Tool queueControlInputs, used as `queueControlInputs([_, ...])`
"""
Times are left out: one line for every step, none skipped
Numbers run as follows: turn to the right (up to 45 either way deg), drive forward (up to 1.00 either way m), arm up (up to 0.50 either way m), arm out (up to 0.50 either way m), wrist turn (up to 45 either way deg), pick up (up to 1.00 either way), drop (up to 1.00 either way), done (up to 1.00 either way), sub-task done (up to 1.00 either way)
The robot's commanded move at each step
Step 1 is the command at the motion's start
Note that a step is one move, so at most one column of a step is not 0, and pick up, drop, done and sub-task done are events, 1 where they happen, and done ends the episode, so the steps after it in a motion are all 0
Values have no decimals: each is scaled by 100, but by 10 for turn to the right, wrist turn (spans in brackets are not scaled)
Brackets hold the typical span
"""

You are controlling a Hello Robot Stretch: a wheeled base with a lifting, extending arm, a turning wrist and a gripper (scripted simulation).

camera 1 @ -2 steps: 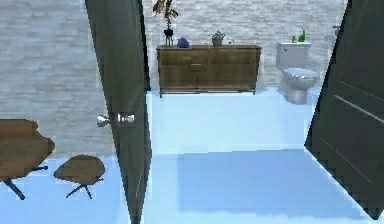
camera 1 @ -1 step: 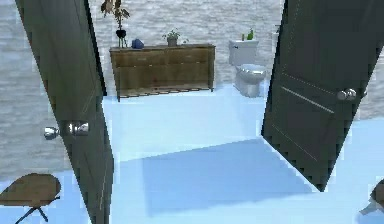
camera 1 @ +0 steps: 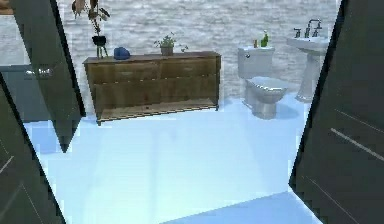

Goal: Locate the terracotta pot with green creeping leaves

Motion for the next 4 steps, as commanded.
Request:
queueControlInputs([-90,0,0,0,0,0,0,0,0])
queueControlInputs([0,40,0,0,0,0,0,0,0])
queueControlInputs([-90,0,0,0,0,0,0,0,0])
queueControlInputs([0,100,0,0,0,0,0,0,0])
